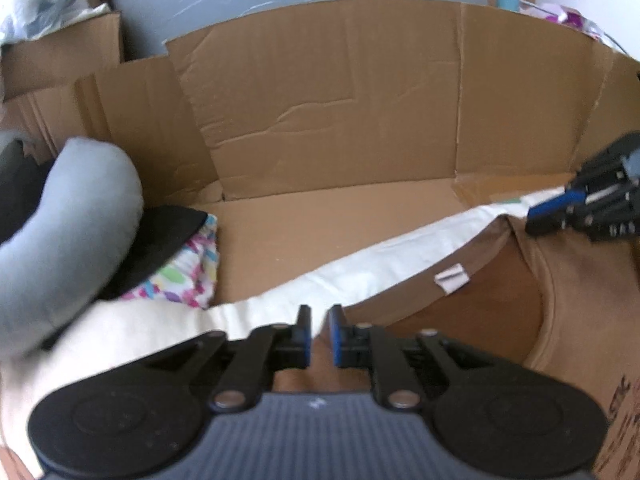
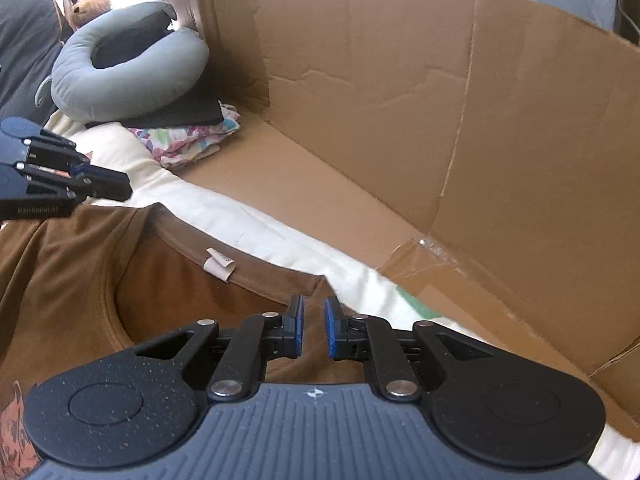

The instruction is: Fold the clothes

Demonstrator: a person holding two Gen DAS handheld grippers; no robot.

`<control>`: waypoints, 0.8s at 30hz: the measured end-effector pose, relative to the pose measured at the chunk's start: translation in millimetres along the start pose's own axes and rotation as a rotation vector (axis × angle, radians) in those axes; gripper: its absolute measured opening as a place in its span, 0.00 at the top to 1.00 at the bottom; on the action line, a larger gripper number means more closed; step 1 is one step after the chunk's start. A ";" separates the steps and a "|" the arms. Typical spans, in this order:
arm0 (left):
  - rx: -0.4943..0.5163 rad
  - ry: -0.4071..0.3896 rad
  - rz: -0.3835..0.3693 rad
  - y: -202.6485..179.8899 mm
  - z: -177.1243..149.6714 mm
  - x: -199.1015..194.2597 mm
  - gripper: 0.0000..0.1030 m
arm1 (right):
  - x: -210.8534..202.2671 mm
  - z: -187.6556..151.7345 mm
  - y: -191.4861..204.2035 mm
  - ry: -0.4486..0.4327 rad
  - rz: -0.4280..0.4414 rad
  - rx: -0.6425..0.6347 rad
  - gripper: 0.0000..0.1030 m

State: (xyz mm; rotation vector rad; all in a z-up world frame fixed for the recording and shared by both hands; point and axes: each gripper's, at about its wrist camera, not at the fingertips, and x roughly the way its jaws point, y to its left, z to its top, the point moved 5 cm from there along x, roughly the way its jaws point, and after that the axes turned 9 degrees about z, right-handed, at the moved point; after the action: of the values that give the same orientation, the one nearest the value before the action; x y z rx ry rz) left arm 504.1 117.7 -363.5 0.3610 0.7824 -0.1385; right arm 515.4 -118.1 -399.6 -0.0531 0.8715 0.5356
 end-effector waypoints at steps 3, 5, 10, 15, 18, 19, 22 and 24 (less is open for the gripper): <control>-0.052 0.023 0.029 -7.3 -5.0 5.7 0.69 | 4.6 -2.4 5.2 0.013 0.008 0.016 0.66; -0.092 0.044 0.039 -11.3 -9.1 8.7 0.68 | 7.6 -4.0 8.7 0.021 0.013 0.026 0.60; -0.127 0.083 0.071 -21.1 -18.0 16.6 0.67 | 13.7 -7.0 14.1 0.037 0.018 0.047 0.60; -0.160 0.100 0.081 -15.3 -20.2 20.6 0.82 | 14.9 -6.6 9.1 0.038 0.001 0.052 0.74; -0.193 0.107 0.078 -7.0 -19.9 21.0 0.93 | 15.7 -6.4 6.1 0.038 -0.009 0.054 0.93; -0.204 0.109 0.077 -4.3 -19.7 21.1 0.95 | 15.9 -6.3 5.1 0.039 -0.013 0.055 0.95; -0.236 0.115 0.073 4.0 -19.4 21.4 0.95 | 16.3 -6.0 2.1 0.038 -0.023 0.059 0.98; -0.258 0.119 0.071 9.5 -19.1 21.6 0.95 | 12.7 -5.2 0.4 0.025 -0.025 0.072 0.98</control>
State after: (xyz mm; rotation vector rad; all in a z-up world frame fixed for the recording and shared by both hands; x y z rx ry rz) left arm 509.1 133.8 -388.8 0.1526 0.8922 0.0512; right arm 518.2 -113.6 -412.3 -0.0054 0.9124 0.4803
